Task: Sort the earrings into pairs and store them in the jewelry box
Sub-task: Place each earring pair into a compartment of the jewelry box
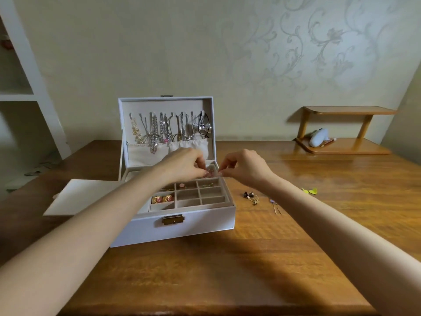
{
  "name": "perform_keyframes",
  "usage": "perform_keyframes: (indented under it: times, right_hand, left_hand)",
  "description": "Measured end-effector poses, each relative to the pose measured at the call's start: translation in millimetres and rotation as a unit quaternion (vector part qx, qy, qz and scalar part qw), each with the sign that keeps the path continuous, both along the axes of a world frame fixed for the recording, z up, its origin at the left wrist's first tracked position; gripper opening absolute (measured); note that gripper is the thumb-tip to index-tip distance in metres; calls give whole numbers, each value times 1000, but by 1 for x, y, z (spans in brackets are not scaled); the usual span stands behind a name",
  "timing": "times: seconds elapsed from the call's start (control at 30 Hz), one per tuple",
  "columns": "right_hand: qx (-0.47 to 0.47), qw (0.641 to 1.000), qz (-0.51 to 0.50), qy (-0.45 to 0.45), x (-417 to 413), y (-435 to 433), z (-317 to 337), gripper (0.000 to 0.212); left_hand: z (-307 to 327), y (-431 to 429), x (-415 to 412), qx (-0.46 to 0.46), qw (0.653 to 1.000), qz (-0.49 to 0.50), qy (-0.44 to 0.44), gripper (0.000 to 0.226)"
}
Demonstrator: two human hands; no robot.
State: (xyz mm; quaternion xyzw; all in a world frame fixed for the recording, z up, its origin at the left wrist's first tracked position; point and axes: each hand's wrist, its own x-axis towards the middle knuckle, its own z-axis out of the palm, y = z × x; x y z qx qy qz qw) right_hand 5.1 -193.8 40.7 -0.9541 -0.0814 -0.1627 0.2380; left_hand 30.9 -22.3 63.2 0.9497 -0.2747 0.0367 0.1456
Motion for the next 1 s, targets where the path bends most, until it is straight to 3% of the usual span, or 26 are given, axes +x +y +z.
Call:
perform_keyframes:
  times: [0.1, 0.27, 0.57, 1.0]
  right_hand:
    - [-8, 999, -35, 15, -3, -29, -2, 9]
    - [-70, 994, -53, 68, -6, -60, -11, 12]
    - [-121, 984, -61, 118, 3, -74, -35, 22]
    - [-135, 982, -61, 113, 5, -71, -38, 19]
  left_hand:
    - [-5, -30, 2, 6, 1000, -29, -6, 11]
    - [-21, -77, 9, 95, 991, -56, -75, 17]
    - [-49, -122, 30, 188, 981, -52, -8, 21]
    - [-39, -117, 23, 171, 983, -69, -20, 10]
